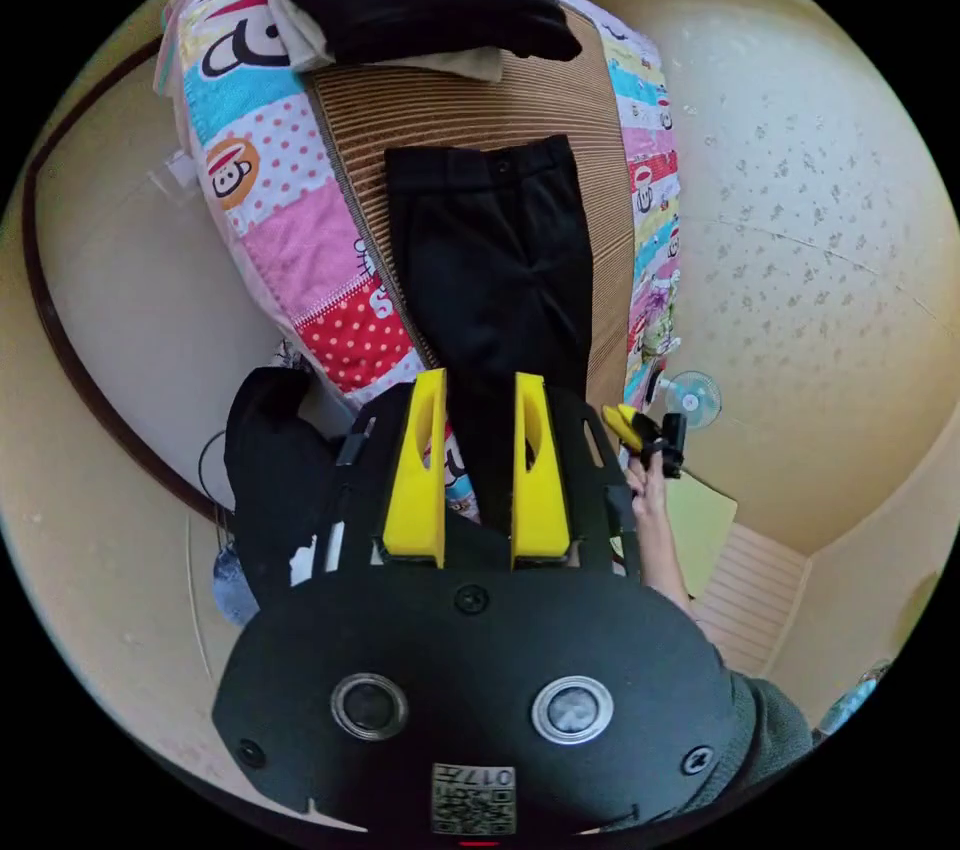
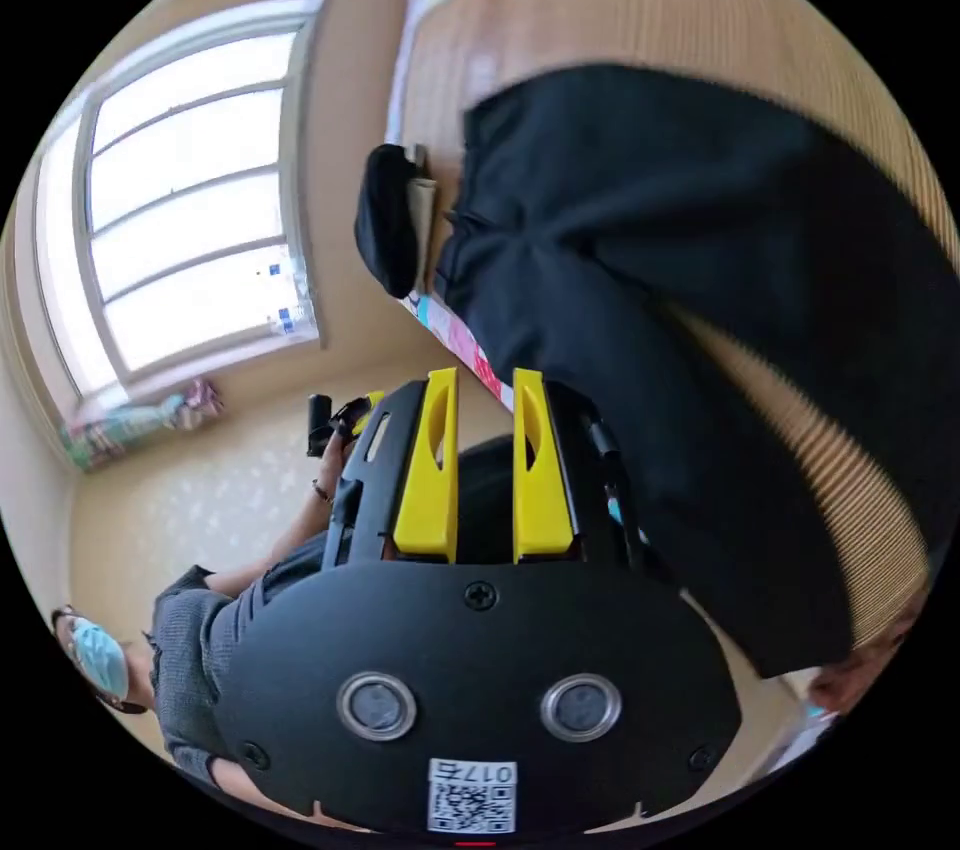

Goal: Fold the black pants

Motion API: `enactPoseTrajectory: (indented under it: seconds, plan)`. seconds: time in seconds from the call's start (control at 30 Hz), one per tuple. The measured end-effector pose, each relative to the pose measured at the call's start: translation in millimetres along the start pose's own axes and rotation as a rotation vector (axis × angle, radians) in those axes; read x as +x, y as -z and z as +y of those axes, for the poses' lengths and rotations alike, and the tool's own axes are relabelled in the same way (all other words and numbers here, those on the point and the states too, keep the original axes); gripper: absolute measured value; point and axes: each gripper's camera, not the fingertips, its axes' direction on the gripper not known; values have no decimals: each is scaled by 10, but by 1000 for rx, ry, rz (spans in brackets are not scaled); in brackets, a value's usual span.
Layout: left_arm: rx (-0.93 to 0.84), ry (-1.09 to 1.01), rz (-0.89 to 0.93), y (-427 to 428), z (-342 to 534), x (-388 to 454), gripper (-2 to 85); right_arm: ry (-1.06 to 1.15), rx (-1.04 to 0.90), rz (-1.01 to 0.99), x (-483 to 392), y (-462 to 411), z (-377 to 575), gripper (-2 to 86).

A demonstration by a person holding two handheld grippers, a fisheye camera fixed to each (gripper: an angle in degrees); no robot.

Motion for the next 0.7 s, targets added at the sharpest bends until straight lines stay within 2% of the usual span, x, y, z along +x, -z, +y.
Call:
enactPoseTrajectory:
  seconds: [0.07,0.17,0.27,0.33,0.37,0.43,0.53,0.6,0.7]
  plan:
    - [-32,41,-5,124,-200,-6,117,-147,40,-121,685,146,449,75]
    - [-69,93,-10,298,-593,71,134,-349,245,-361,1571,594,1413,61]
    - [-146,95,-35,378,-1050,226,139,-513,684,-682,2189,1030,2649,42]
    - [-216,60,-116,416,-1403,420,151,-572,1147,-928,2434,1109,3699,30]
    - [-222,56,-141,442,-1475,463,153,-579,1257,-975,2455,1085,3938,28]
    - [-201,86,-199,628,-1724,594,156,-614,1624,-1105,2410,891,4728,21]
    - [-92,194,-170,972,-1890,681,147,-660,1889,-1164,2187,614,5306,20]
    - [-68,234,-164,1118,-1962,745,137,-683,1979,-1199,2039,462,5460,20]
    - [-173,211,-225,1179,-2074,861,91,-691,2054,-1324,1862,254,5423,24]
